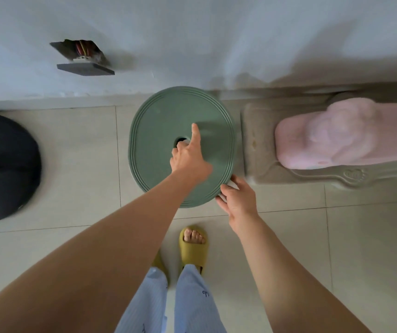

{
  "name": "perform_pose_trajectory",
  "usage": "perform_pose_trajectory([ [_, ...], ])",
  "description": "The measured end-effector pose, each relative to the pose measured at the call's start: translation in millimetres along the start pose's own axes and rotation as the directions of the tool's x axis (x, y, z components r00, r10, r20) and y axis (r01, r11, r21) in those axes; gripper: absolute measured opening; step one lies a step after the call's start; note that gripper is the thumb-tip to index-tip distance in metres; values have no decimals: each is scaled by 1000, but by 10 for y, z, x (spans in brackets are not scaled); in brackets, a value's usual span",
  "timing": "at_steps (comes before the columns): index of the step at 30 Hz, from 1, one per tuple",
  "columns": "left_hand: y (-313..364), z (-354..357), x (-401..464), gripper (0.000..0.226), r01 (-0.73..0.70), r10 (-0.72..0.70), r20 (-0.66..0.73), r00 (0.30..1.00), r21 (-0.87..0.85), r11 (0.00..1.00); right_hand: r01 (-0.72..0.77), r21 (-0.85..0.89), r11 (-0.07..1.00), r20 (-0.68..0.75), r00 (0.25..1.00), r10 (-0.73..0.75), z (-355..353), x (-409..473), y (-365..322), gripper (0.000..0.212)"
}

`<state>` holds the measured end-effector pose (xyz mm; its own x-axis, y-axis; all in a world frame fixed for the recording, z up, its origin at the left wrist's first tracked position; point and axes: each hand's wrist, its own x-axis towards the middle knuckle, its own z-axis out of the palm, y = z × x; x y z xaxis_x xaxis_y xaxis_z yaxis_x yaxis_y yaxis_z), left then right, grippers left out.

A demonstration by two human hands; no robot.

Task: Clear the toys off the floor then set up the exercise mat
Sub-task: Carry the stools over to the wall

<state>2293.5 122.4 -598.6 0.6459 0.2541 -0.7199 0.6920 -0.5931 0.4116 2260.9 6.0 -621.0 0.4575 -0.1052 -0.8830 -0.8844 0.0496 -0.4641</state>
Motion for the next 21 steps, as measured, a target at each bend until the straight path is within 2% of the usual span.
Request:
perform_pose_trajectory([
  [3,-83,63,136,94,-27,32,38,999,-135,990,-21,48,999,-55,998,24,27,111,0,40],
  [5,-156,81,175,94,-29,53,104,993,-224,974,-65,34,997,-43,997,67,27,141,10,45],
  [7,-261,87,166,91,-49,78,130,988,-214,976,-107,14,994,-39,993,108,51,147,21,50],
  [8,-321,86,149,88,-63,82,99,992,-183,981,-114,0,993,-38,993,114,70,142,20,51],
  [10,-458,88,88,80,-79,71,-87,994,-87,993,-119,-11,993,-36,992,118,106,127,24,53],
  [12,-610,93,15,78,5,-17,-268,963,-42,999,-150,-14,989,-21,988,150,137,117,32,59],
  [13,-690,99,-4,81,84,-101,-290,952,-71,994,-178,-11,984,-8,984,177,156,114,34,62],
  [14,-754,99,-24,84,170,-203,-255,946,-145,975,-205,-4,979,6,979,205,170,104,37,64],
  [16,-846,84,-19,92,299,-352,-91,931,-358,885,-240,16,971,31,970,239,216,101,50,65],
  [18,-881,78,-7,99,337,-373,23,928,-482,809,-249,44,968,32,968,248,236,112,59,64],
  [21,-909,94,24,101,317,-357,28,934,-528,788,-249,93,964,25,968,248,203,177,45,63],
])
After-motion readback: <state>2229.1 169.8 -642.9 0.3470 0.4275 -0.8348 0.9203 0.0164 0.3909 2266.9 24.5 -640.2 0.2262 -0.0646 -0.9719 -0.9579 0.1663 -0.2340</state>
